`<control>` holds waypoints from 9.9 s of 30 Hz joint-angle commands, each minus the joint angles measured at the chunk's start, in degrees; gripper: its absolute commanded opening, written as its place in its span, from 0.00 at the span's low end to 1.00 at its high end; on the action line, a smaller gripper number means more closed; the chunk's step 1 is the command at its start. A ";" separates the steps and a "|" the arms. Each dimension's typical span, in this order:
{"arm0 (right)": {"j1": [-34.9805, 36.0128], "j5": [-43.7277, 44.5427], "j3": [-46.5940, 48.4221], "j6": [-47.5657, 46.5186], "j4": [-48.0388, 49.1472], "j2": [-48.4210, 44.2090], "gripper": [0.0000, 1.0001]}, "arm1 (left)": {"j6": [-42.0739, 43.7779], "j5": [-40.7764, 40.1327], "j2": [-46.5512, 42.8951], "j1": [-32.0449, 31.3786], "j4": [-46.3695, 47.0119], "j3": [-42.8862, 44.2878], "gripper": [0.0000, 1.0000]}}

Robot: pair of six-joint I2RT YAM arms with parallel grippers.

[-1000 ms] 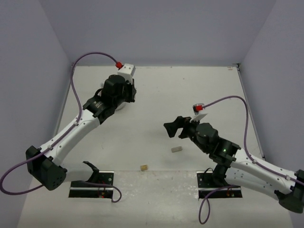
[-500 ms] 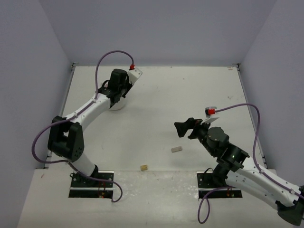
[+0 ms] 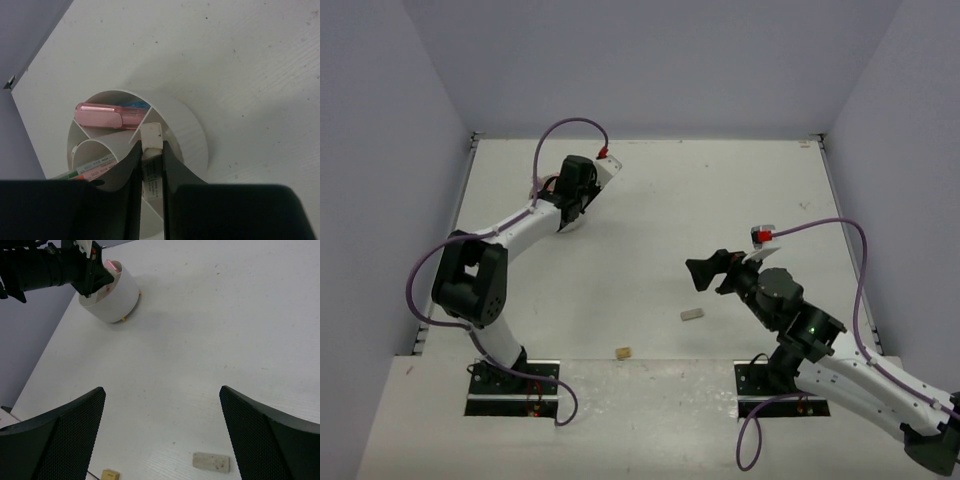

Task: Sort the stationery into containers
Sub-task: Place the stationery in the storage box, then pick up the stationery from the center of the board, then place the stationery in the storage box, then pick up the stationery from the corner of the board, then place the stationery in the storage box.

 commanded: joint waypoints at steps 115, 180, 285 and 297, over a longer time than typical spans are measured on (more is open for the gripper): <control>17.95 -2.92 14.77 -4.84 -7.54 17.23 0.00 | -82.68 29.82 -41.84 -26.80 31.89 -36.32 0.58; 17.69 9.12 2.77 7.08 -18.26 -0.60 0.99 | -86.38 -13.68 -17.25 15.20 10.71 -19.31 0.00; 20.24 -0.30 15.45 -18.70 -0.07 23.97 0.00 | -81.83 35.27 -47.47 -20.96 35.61 -43.19 0.56; 20.23 -3.65 16.97 -18.46 -0.07 23.60 0.00 | -81.24 34.14 -42.34 -24.21 37.87 -41.59 0.40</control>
